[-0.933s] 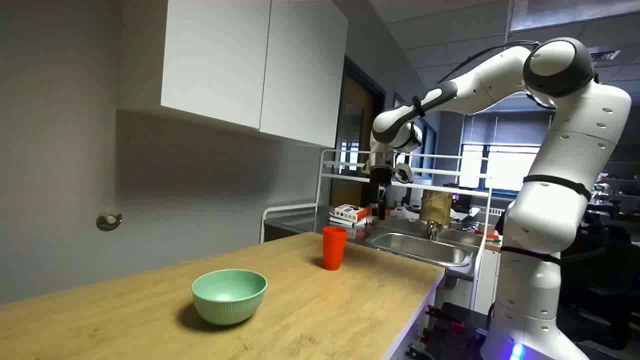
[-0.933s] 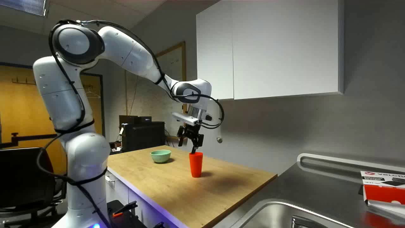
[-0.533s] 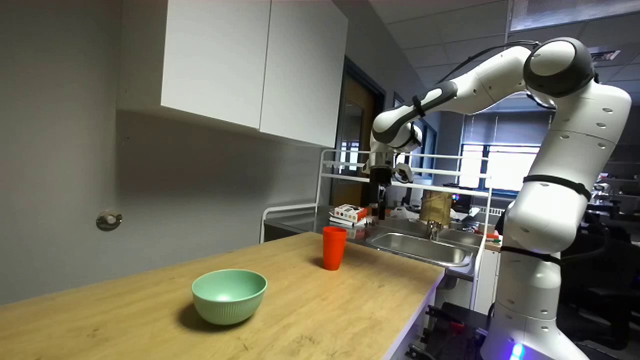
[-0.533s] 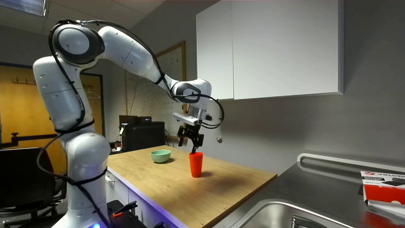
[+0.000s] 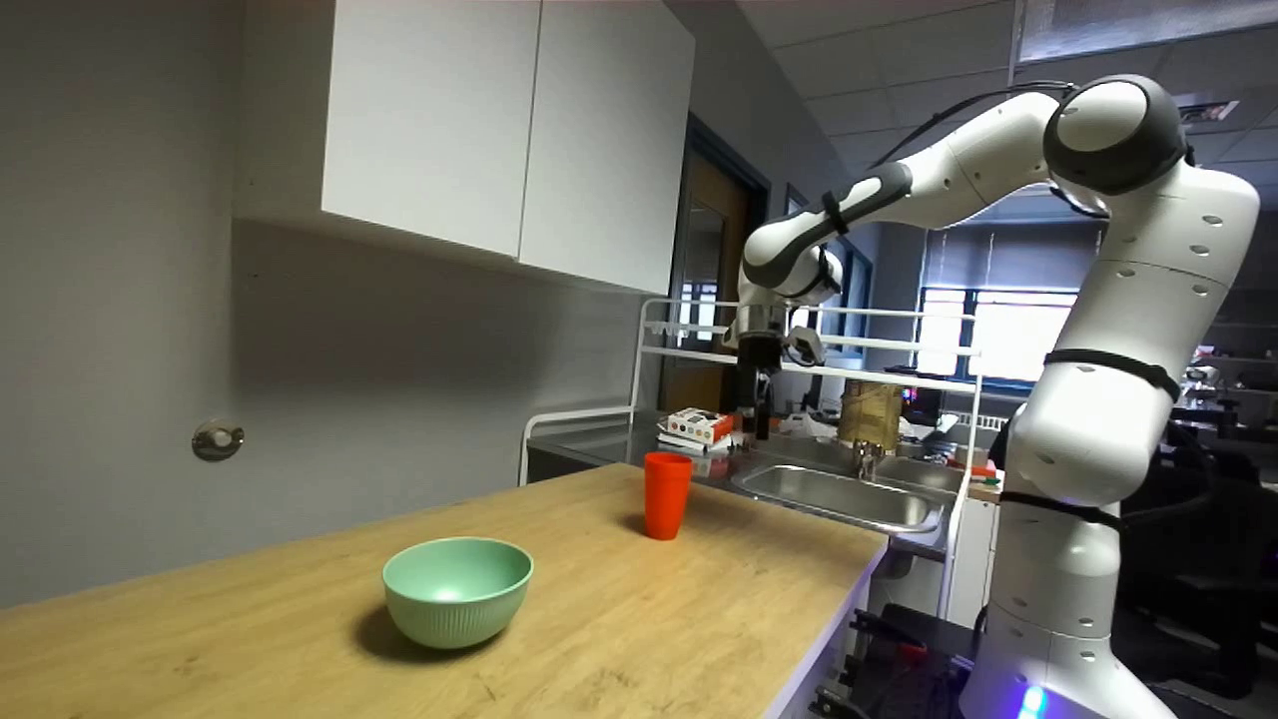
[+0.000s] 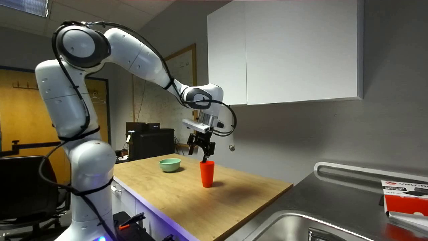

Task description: Pick up the orange cup and pour its contents in the light green bowl

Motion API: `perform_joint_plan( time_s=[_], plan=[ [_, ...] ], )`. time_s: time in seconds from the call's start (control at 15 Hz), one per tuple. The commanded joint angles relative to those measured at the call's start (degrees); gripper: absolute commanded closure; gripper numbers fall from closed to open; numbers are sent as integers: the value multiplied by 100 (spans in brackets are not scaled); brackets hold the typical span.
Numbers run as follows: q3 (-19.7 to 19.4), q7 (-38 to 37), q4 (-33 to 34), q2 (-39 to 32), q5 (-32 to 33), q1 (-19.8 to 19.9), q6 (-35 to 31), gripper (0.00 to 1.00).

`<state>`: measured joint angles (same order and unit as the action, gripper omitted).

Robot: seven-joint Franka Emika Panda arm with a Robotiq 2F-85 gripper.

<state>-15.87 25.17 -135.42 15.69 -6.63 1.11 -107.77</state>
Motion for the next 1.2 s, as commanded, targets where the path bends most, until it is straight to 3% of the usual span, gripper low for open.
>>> perform_joint_plan(
  time_s=[0.0, 0.6, 1.13],
  plan=[
    [231, -132, 189, -239, -123, 128, -74, 0],
    [562, -735, 778, -1118, -334, 158, -898, 0],
    [644, -936, 1244, -1988, -585, 361, -951, 0]
  ],
)
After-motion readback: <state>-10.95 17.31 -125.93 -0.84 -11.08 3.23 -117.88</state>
